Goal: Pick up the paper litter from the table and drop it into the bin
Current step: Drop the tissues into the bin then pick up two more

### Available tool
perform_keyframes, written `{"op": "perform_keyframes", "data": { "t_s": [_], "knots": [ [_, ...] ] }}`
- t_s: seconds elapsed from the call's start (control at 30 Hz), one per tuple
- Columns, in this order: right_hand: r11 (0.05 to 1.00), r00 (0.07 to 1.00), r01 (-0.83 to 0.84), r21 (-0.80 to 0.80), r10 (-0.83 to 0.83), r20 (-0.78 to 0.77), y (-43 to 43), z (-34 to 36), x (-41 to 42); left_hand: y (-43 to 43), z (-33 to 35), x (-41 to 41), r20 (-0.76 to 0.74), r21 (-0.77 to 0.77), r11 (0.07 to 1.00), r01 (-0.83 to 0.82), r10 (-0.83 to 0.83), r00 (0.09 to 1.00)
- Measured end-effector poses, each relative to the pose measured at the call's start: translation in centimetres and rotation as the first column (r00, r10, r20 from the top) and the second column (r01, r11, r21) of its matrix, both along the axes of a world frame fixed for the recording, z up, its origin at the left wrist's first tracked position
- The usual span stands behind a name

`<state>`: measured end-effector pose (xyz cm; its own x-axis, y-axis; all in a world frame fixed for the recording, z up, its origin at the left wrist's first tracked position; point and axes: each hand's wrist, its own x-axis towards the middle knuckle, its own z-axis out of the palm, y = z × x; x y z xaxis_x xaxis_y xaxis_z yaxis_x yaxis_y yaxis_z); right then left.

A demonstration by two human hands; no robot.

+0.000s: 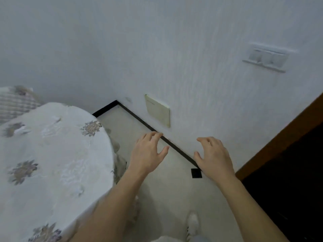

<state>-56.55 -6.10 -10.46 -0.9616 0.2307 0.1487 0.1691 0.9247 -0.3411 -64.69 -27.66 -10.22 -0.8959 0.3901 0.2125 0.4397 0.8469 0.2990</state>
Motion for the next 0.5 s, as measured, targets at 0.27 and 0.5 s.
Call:
{"op": "perform_keyframes", "data": {
  "t_s": [0.27, 0.5],
  "knots": [
    [0.964, 0.966, -0.257, -0.065, 0.257, -0.001, 4.5, 0.7, -13.6, 3.4, 1.6, -6.8, 0.042, 0.007, 0.958, -0.285, 0.285, 0.958],
    [0.853, 0.856, -0.511, -0.107, 0.516, 0.029, 0.0, 0.0, -21.7, 0.2, 1.4, -8.6, 0.098, 0.018, 0.829, -0.559, 0.555, 0.826]
  ]
}}
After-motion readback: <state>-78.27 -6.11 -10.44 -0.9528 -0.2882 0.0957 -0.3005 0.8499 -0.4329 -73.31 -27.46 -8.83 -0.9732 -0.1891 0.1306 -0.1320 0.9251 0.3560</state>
